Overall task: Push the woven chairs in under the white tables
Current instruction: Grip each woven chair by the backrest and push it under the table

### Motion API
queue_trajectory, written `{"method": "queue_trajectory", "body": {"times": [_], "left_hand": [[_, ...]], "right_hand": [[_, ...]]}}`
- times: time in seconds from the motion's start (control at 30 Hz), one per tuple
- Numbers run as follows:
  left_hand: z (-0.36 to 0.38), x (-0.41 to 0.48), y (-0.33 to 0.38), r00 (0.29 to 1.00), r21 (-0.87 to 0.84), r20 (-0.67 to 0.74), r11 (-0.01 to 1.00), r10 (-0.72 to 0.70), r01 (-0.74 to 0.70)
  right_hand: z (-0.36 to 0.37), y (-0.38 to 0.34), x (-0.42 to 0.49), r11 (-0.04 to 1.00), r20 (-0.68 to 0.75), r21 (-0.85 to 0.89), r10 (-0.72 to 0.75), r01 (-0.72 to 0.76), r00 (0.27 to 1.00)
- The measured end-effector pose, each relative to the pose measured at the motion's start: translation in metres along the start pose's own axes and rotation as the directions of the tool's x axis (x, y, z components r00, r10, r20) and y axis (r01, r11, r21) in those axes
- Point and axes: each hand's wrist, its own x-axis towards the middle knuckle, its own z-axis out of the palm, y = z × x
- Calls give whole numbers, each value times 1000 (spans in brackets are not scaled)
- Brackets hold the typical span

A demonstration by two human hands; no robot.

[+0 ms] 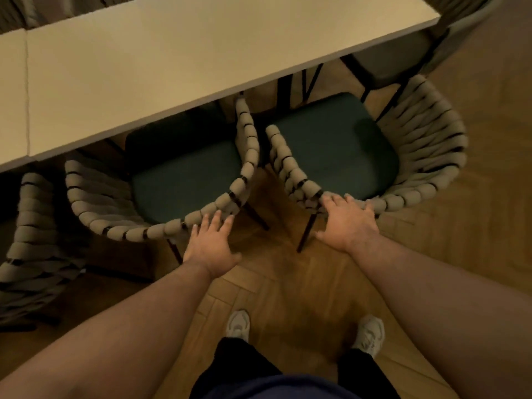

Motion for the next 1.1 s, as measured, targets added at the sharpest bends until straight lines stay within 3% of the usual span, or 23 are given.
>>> {"method": "queue_trajectory", "body": {"times": [0.23,0.4,0.47,0.57,0.67,0.77,0.87,0.97,1.1], "left_hand": [[17,8,199,992,-299,29,946,-125,128],[13,20,299,957,-552,134,783,-257,287],[8,33,322,936,-676,176,653,-306,341],[2,57,343,871,-862,285,289,-401,416],[5,86,362,796,-884,419,3,-436,467],[6,109,377,750,-829,558,-284,-356,483],[10,125,395,734,-731,617,-551,-285,401],[21,141,409,685,-714,622,-633,-379,298],[31,153,421,651,-612,690,-735,-316,292]], "right_hand": [[-9,158,-2,980,20,169,105,-107,994],[-24,234,19,940,59,282,181,-190,982],[-27,254,33,890,106,374,237,-260,966],[-27,275,59,791,181,488,321,-368,930],[-21,294,83,699,241,548,394,-460,887],[-18,307,110,531,389,636,406,-561,827],[-10,316,129,314,511,720,363,-619,779],[-1,325,145,-10,574,795,336,-606,747],[8,344,166,-337,678,729,235,-596,697]]}}
